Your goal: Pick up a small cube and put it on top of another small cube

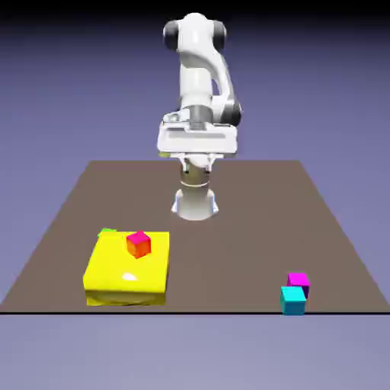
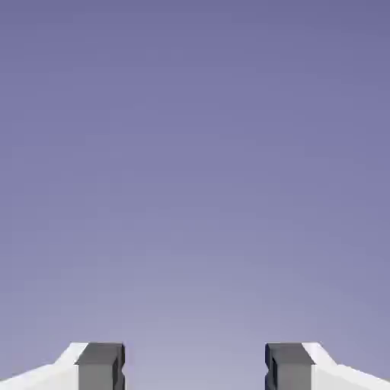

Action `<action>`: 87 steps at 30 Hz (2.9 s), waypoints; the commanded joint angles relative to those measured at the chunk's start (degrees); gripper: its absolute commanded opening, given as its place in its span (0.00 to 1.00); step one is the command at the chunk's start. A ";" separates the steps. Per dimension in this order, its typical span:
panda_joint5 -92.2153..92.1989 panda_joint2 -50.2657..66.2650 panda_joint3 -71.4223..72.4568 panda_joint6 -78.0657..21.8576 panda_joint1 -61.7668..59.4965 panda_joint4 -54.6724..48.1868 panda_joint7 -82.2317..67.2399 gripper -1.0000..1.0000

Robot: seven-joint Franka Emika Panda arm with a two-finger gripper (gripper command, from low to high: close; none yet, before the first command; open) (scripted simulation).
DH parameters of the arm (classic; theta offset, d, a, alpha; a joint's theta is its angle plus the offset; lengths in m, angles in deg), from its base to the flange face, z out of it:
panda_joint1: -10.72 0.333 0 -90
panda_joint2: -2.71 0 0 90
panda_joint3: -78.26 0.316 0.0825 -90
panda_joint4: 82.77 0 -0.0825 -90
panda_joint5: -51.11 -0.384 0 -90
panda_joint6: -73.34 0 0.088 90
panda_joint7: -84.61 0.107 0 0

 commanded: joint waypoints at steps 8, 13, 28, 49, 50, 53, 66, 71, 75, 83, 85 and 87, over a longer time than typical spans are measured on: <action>5.21 16.61 9.00 -14.06 -2.36 -14.43 7.28 0.50; 8.46 27.00 14.63 -22.85 -3.84 -23.45 11.83 0.50; 18.22 58.14 31.50 -49.21 -8.26 -50.51 25.48 0.50; 31.29 96.66 50.23 -75.53 -14.29 -78.38 42.48 0.50; 32.05 97.49 49.61 -73.09 -14.69 -76.30 42.90 0.50; 32.21 97.67 49.48 -72.57 -14.77 -75.86 42.99 0.00; 27.64 75.16 33.21 -75.87 -11.07 -66.18 17.24 0.00; 26.56 65.02 23.88 -73.55 -9.84 -57.83 4.78 0.00; 25.69 56.91 16.42 -71.69 -8.84 -51.15 -5.19 0.00; 23.96 40.69 1.49 -67.97 -6.86 -37.79 -25.12 0.00; 23.52 36.63 -2.25 -67.04 -6.37 -34.45 -30.10 0.00; 23.15 33.18 -5.42 -66.25 -5.95 -31.61 -34.35 0.00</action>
